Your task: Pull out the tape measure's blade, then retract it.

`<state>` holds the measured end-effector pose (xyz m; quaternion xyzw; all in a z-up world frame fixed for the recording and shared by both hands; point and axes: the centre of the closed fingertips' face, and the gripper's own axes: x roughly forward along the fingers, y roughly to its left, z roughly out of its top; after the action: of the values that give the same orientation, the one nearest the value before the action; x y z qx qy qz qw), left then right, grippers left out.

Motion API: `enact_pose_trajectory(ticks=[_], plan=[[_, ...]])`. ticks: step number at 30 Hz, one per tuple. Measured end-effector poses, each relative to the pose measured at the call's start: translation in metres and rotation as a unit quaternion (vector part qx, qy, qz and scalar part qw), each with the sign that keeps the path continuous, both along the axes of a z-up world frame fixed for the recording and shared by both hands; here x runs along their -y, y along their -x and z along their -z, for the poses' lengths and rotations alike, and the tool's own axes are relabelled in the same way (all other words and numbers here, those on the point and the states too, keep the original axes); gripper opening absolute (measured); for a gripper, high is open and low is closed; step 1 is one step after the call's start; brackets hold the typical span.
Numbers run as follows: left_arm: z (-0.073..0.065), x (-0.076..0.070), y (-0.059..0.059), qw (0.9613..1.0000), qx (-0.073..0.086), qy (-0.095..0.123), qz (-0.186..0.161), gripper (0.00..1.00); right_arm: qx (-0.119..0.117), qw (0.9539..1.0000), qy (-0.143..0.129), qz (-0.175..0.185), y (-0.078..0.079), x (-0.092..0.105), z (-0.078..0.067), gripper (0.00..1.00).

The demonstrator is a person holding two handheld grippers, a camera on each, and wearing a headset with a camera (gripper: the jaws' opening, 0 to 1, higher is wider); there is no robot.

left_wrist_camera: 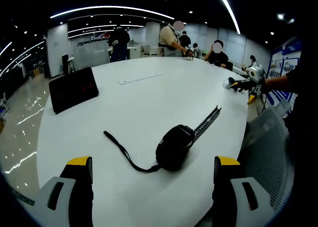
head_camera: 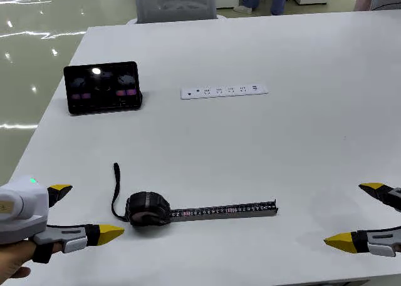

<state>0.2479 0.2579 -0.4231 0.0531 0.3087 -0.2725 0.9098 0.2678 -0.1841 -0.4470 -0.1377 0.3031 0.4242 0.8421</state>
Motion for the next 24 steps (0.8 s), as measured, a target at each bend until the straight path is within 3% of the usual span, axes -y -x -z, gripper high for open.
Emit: enact_pose_trajectory(ticks=[10, 11, 12, 13, 19, 20, 22, 23, 24], plan=[[-0.004, 0.008, -0.007, 1.0000, 0.003, -0.003, -0.007, 0.99, -0.005, 0.9993, 0.022, -0.029, 0.000, -0.012, 0.003, 0.99], [-0.005, 0.010, -0.007, 1.0000, 0.005, -0.002, -0.005, 0.99, -0.005, 0.9990, 0.027, -0.035, 0.000, -0.012, 0.004, 0.99], [-0.005, 0.015, -0.008, 0.9999, 0.001, 0.015, -0.004, 0.99, -0.005, 0.9987, 0.034, -0.038, -0.001, -0.012, 0.005, 0.99], [-0.005, 0.016, -0.008, 0.9998, -0.005, 0.019, -0.009, 0.99, -0.004, 0.9987, 0.033, -0.039, -0.002, -0.014, 0.005, 0.99], [-0.010, 0.030, -0.013, 0.9993, -0.005, 0.033, -0.015, 0.99, -0.009, 0.9984, 0.032, -0.047, -0.009, -0.020, 0.002, 0.99], [-0.011, 0.032, -0.013, 0.9993, -0.004, 0.033, -0.015, 0.99, -0.009, 0.9983, 0.031, -0.049, -0.010, -0.021, 0.001, 0.99], [-0.008, 0.028, -0.017, 0.9996, -0.001, 0.007, -0.028, 0.99, -0.009, 0.9980, 0.033, -0.053, -0.012, -0.023, 0.001, 0.99], [-0.007, 0.030, -0.016, 0.9996, -0.010, 0.008, -0.026, 0.99, -0.010, 0.9979, 0.032, -0.055, -0.012, -0.024, 0.001, 0.99], [-0.009, 0.033, -0.017, 0.9995, -0.008, 0.015, -0.027, 0.99, -0.014, 0.9976, 0.036, -0.058, -0.012, -0.026, 0.002, 0.99]])
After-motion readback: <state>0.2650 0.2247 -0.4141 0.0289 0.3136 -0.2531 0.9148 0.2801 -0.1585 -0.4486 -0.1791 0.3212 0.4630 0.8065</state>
